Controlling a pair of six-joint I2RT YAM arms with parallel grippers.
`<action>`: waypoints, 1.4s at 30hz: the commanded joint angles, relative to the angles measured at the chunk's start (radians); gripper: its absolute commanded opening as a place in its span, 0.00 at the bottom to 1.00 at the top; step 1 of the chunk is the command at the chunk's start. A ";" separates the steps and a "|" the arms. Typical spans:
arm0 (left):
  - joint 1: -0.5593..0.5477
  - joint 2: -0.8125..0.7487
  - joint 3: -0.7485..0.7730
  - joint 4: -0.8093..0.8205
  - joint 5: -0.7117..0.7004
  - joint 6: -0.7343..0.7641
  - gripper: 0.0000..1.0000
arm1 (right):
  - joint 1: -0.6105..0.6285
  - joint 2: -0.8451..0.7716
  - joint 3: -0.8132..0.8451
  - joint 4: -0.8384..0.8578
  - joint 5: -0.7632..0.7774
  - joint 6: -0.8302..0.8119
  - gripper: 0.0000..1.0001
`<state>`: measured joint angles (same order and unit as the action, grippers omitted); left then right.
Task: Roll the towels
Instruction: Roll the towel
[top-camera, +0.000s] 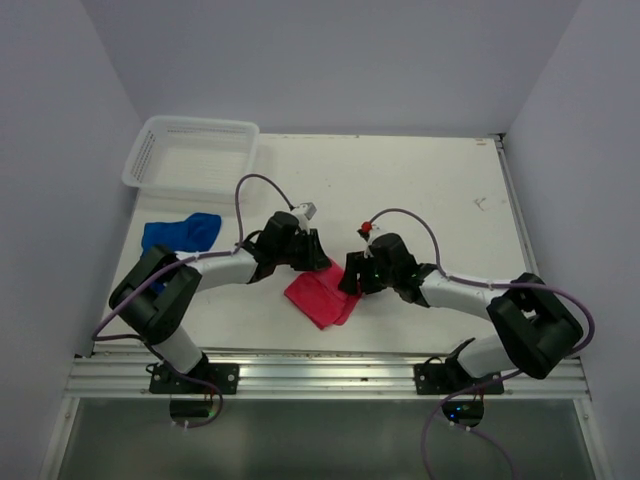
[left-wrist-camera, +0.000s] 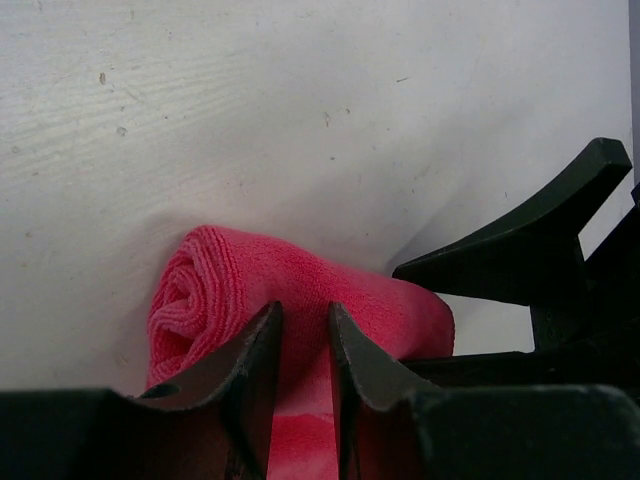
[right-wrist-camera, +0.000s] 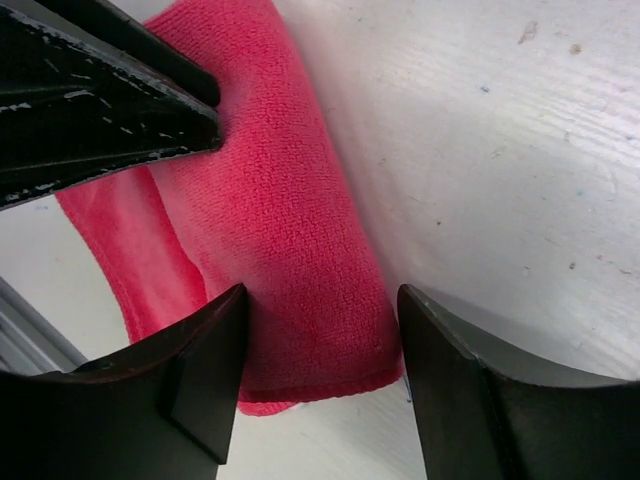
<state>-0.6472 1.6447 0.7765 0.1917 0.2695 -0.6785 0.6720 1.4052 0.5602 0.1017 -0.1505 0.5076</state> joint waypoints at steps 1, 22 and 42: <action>-0.003 -0.016 -0.025 -0.100 -0.062 0.037 0.30 | -0.003 0.026 -0.013 0.026 -0.078 -0.014 0.62; 0.182 -0.163 0.101 -0.285 -0.099 0.154 0.30 | 0.061 0.179 0.082 0.178 -0.117 -0.076 0.11; 0.216 -0.267 0.089 -0.299 -0.062 0.134 0.31 | 0.590 0.141 0.110 0.096 0.942 -0.478 0.09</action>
<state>-0.4358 1.4063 0.8776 -0.1265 0.1822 -0.5461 1.2186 1.5326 0.6785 0.1944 0.5419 0.1394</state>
